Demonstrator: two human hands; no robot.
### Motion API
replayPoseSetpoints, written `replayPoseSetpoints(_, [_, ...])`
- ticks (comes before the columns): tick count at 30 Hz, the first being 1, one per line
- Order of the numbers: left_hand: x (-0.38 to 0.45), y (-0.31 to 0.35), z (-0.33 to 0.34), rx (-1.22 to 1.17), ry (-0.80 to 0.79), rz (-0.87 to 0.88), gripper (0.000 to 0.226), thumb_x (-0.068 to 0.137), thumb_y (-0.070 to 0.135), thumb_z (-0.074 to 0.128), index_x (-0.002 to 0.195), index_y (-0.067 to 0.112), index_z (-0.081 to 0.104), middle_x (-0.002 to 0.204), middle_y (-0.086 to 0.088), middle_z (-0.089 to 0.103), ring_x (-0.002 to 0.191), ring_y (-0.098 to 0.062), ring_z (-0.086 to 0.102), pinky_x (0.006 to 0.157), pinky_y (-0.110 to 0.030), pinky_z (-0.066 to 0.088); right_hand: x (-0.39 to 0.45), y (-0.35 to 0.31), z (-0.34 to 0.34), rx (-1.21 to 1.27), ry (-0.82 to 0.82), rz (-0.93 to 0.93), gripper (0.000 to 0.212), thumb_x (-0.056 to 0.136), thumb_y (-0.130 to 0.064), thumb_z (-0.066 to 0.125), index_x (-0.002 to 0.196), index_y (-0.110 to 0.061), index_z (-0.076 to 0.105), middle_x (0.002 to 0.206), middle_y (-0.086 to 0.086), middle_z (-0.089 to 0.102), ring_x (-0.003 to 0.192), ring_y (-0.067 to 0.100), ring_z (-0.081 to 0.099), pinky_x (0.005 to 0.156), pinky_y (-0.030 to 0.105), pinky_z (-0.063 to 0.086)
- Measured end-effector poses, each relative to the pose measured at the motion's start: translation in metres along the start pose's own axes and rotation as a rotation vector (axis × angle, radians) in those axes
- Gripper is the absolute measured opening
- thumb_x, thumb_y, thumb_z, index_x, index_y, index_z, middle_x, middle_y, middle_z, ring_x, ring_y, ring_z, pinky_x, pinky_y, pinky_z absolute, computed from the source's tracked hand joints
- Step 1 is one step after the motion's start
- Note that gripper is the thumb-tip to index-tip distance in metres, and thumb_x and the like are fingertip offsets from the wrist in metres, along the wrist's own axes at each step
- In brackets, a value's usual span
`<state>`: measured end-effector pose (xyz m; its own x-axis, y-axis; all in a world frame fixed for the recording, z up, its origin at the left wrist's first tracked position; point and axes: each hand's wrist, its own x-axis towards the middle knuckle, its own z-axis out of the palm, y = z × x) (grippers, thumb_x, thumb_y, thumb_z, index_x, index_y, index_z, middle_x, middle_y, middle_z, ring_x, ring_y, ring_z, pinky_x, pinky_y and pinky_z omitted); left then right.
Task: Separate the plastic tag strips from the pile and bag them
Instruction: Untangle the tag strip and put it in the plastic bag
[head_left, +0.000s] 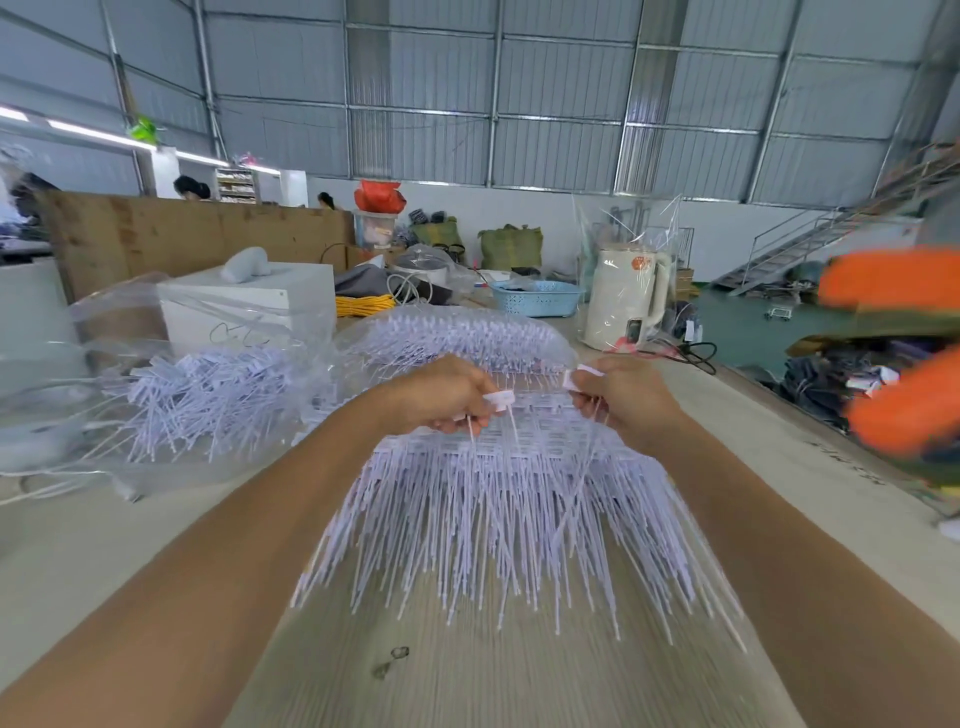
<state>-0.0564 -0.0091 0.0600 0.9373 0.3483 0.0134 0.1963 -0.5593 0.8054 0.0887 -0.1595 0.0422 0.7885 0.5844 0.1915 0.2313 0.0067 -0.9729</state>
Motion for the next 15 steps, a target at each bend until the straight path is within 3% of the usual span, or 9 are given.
replayPoseSetpoints(2, [0.002,0.004,0.004,0.092,-0.014,0.022,0.019,0.083,-0.008,0.058,0.094,0.006,0.064,0.077,-0.006,0.057,0.066,-0.015,0.05,0.055,-0.022,0.039,-0.003,-0.009,0.011,0.01,-0.148,0.037,0.012,0.086,-0.003,0.062,0.075,0.001,0.061,0.072,0.016,0.059,0.059,0.018,0.057,0.055,0.024,0.049])
replayPoseSetpoints(4, [0.003,0.011,0.011,0.141,-0.022,0.071,0.023,0.08,-0.011,0.059,0.091,0.009,0.06,0.084,-0.006,0.055,0.067,-0.015,0.049,0.057,-0.022,0.042,-0.008,-0.016,0.024,-0.14,-0.231,0.005,0.012,0.086,-0.005,0.062,0.081,0.005,0.063,0.081,0.018,0.06,0.075,0.025,0.056,0.073,0.037,0.048])
replayPoseSetpoints(8, [0.006,0.009,0.017,0.063,0.05,0.143,0.029,0.079,-0.008,0.064,0.097,0.011,0.051,0.092,-0.005,0.051,0.062,-0.011,0.051,0.046,-0.014,0.045,-0.014,-0.015,0.04,-0.228,-0.2,-0.048,0.008,0.086,-0.002,0.063,0.085,0.005,0.065,0.081,0.018,0.061,0.068,0.023,0.058,0.06,0.027,0.048])
replayPoseSetpoints(11, [0.009,0.001,0.017,-0.06,0.174,0.132,0.042,0.078,-0.008,0.066,0.108,0.012,0.045,0.096,-0.003,0.047,0.07,-0.01,0.052,0.053,-0.016,0.049,-0.016,-0.012,0.043,-0.11,-0.108,-0.043,0.01,0.086,0.004,0.06,0.077,0.003,0.062,0.074,0.017,0.061,0.056,0.019,0.056,0.057,0.028,0.048])
replayPoseSetpoints(15, [0.01,-0.004,0.014,-0.398,0.148,0.028,0.011,0.087,0.004,0.064,0.094,0.003,0.055,0.085,-0.014,0.064,0.059,-0.014,0.066,0.057,-0.02,0.057,-0.013,-0.009,0.039,0.008,0.005,-0.061,0.023,0.086,0.007,0.058,0.066,-0.005,0.056,0.061,0.012,0.054,0.05,0.018,0.049,0.054,0.028,0.043])
